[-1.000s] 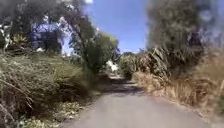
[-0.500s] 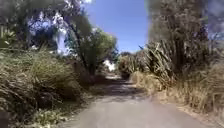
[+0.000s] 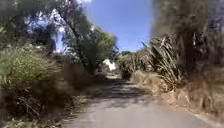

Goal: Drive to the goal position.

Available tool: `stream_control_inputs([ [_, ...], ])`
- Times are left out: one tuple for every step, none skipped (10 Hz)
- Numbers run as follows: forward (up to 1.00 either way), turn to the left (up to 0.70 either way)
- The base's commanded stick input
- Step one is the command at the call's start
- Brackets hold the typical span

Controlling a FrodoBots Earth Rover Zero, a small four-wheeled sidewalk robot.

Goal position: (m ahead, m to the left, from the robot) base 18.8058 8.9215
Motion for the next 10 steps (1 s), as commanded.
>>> stream_control_inputs([
  [0.85, 0.0],
  [0.85, 0.0],
  [0.85, 0.0],
  [0.85, 0.0],
  [0.85, 0.0],
  [0.85, 0.0],
  [0.85, 0.0],
  [0.85, 0.0],
  [0.85, 0.0],
  [0.85, -0.27],
])
